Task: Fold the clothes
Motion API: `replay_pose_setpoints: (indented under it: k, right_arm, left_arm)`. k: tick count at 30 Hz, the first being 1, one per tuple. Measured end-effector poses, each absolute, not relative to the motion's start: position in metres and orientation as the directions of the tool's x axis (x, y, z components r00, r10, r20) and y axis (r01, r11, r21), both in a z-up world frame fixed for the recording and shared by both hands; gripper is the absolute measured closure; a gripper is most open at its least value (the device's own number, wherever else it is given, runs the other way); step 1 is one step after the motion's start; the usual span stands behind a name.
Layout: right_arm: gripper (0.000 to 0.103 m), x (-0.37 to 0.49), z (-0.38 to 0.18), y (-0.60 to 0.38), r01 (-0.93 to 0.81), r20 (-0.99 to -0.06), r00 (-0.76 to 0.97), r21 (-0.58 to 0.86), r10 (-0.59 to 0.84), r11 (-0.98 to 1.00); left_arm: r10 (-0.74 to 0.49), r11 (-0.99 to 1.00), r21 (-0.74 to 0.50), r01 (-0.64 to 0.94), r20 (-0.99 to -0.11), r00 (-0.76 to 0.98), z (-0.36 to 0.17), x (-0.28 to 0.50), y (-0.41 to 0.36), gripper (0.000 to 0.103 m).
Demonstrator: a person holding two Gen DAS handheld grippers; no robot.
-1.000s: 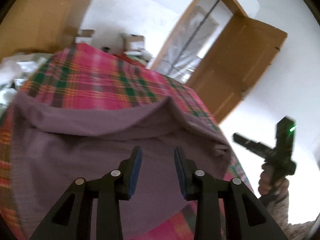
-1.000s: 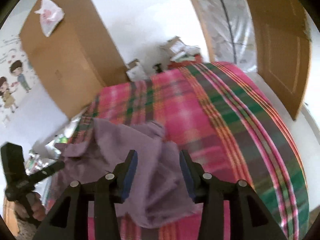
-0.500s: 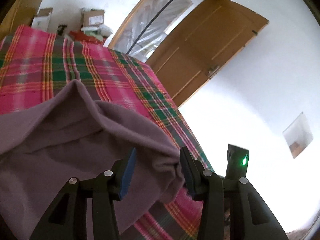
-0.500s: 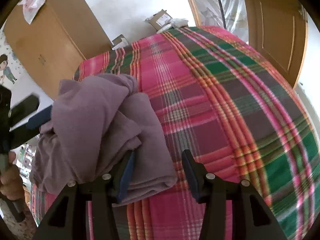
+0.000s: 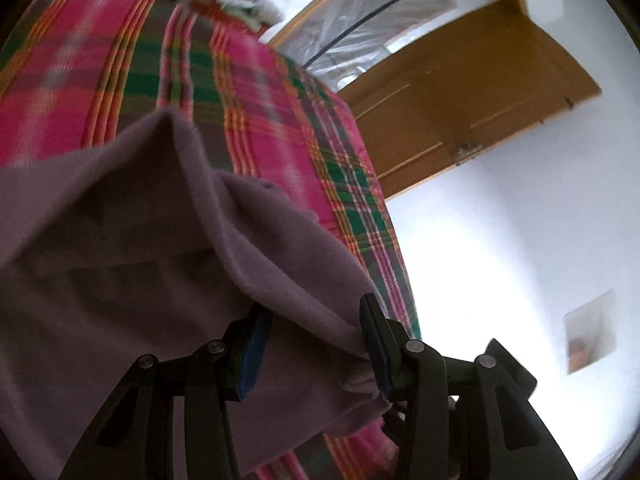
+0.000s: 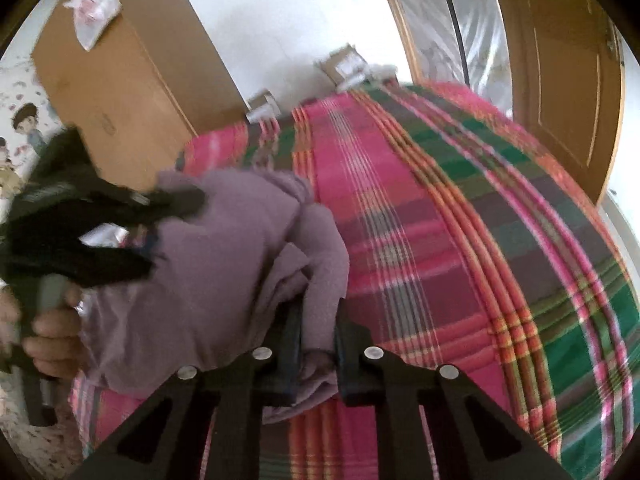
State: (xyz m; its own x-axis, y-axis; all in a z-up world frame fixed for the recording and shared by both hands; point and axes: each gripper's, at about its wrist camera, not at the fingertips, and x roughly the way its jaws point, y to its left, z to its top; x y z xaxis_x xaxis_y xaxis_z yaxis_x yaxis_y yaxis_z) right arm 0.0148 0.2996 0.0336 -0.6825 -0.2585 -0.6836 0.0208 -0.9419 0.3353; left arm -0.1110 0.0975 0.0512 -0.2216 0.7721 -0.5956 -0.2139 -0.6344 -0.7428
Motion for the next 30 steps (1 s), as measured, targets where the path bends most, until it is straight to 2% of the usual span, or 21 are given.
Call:
replay_pose_setpoints:
  k: [1, 2, 3, 4, 15, 21, 24, 27, 30]
  right_arm:
    - [0.090, 0.018, 0.039, 0.299, 0.032, -0.665, -0.699, 0.337, -0.262, -0.941]
    - [0.090, 0.020, 0.045, 0.296, 0.044, -0.649, -0.714, 0.333, -0.263, -0.942]
    - [0.090, 0.023, 0.051, 0.293, 0.056, -0.633, -0.729, 0.325, -0.261, -0.944]
    - [0.091, 0.026, 0.057, 0.291, 0.068, -0.614, -0.745, 0.317, -0.259, -0.946]
    - [0.091, 0.043, 0.126, 0.265, 0.160, -0.409, -0.885, 0.181, -0.222, -0.970]
    - [0.091, 0.036, 0.141, 0.258, 0.213, -0.324, -0.906, 0.205, -0.272, -0.955]
    - [0.091, 0.031, 0.138, 0.258, 0.253, -0.309, -0.893, 0.257, -0.327, -0.933]
    - [0.091, 0.023, 0.124, 0.261, 0.248, -0.373, -0.860, 0.291, -0.348, -0.924]
    - [0.091, 0.028, 0.108, 0.270, 0.190, -0.426, -0.853, 0.282, -0.300, -0.940]
  left_arm:
    - [0.780, -0.623, -0.754, -0.206, -0.581, -0.232, 0.051, -0.111, 0.094, 0.057]
    - [0.788, -0.612, -0.766, -0.199, -0.566, -0.245, 0.052, -0.111, 0.090, 0.062]
    - [0.795, -0.600, -0.776, -0.193, -0.550, -0.257, 0.052, -0.111, 0.086, 0.071]
    - [0.794, -0.599, -0.777, -0.193, -0.544, -0.271, 0.054, -0.111, 0.083, 0.073]
    - [0.811, -0.563, -0.800, -0.207, -0.486, -0.325, 0.064, -0.094, 0.060, 0.073]
    - [0.797, -0.576, -0.792, -0.202, -0.490, -0.353, 0.060, -0.079, 0.039, 0.073]
    - [0.797, -0.575, -0.798, -0.183, -0.495, -0.348, 0.052, -0.074, 0.034, 0.073]
    - [0.801, -0.569, -0.806, -0.165, -0.497, -0.333, 0.040, -0.075, 0.036, 0.073]
    - [0.801, -0.573, -0.806, -0.151, -0.510, -0.314, 0.029, -0.077, 0.038, 0.073]
